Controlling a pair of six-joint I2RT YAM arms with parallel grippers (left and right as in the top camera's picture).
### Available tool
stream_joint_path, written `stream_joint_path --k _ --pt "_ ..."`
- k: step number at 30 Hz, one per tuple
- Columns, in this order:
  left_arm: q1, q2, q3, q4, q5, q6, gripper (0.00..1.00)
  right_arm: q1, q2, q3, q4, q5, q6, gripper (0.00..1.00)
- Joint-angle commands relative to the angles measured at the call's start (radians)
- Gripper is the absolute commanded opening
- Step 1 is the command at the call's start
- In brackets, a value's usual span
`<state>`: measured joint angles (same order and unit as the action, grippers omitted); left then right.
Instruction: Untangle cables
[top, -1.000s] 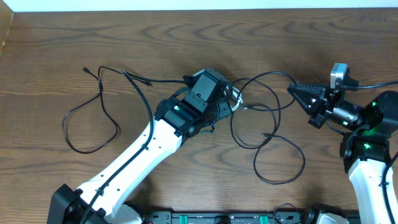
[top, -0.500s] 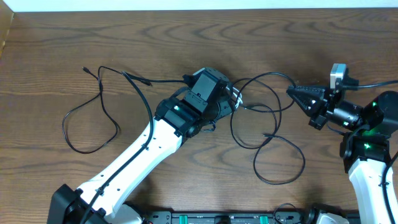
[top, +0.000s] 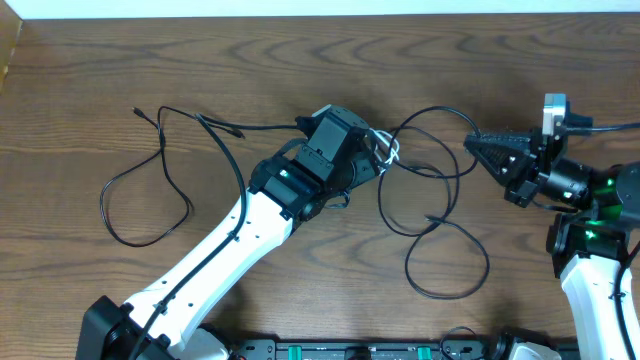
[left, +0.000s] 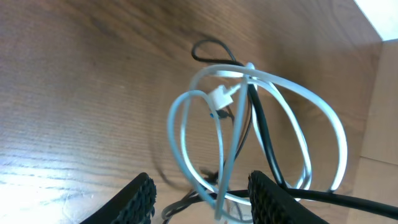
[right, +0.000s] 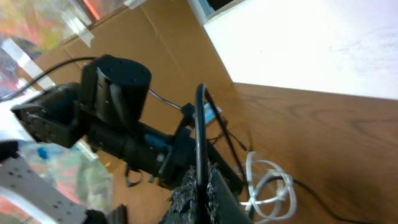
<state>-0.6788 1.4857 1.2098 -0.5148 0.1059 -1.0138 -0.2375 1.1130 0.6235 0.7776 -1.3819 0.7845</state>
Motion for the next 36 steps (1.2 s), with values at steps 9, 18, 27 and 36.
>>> stream_joint_path --k 9,18,27,36 --pt "0.000 0.002 0.025 0.038 -0.012 -0.065 0.49 -0.003 0.000 0.010 0.057 -0.035 0.207 0.01" --pt "-0.007 0.005 0.024 0.034 -0.001 -0.065 0.61 0.013 0.000 0.010 0.190 -0.036 0.309 0.01" --pt "-0.007 0.005 0.024 0.046 -0.001 -0.065 0.68 0.060 0.000 0.010 0.462 -0.059 0.524 0.01" --pt "-0.007 0.005 0.025 0.111 0.019 -0.065 0.69 0.095 0.000 0.010 0.476 -0.069 0.539 0.01"
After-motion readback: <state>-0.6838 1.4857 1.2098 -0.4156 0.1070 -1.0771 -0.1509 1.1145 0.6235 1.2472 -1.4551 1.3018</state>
